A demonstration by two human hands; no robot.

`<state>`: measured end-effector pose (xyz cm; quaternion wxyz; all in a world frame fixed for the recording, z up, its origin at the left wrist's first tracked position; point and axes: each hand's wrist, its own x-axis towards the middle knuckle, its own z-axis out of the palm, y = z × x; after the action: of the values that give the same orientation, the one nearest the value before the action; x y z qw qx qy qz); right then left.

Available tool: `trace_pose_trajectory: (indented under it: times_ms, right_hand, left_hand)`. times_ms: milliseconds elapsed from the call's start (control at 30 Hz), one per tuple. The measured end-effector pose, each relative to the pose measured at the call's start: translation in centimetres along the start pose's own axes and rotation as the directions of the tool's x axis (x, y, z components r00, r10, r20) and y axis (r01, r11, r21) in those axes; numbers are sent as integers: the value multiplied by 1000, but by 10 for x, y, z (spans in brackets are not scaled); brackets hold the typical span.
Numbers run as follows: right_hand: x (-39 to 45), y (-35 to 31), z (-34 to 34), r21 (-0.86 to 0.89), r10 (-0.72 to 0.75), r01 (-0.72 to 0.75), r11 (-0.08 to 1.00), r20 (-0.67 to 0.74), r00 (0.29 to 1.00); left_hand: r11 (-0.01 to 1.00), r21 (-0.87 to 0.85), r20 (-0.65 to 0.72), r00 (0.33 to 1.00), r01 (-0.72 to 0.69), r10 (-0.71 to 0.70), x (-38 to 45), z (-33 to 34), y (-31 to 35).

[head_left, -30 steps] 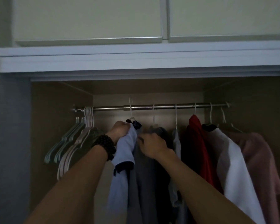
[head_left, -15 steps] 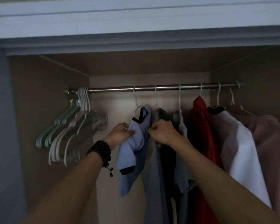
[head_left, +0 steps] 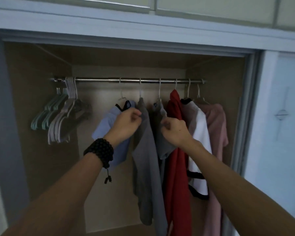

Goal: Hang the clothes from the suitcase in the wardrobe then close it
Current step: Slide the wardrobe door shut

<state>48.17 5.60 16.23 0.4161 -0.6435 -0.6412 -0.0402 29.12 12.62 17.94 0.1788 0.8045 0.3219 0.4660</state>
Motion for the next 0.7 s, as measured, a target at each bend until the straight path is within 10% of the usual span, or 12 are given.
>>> trace_pose_trajectory:
  times_ms: [433, 700]
  right_hand:
    - [-151, 201, -173, -150, 460, -459, 876, -33, 888]
    - [-168, 340, -236, -267, 448, -416, 869, 68, 892]
  left_hand:
    - [986, -121, 396, 905, -118, 156, -39, 236, 144]
    - [947, 74, 493, 837, -313, 238, -50, 401, 180]
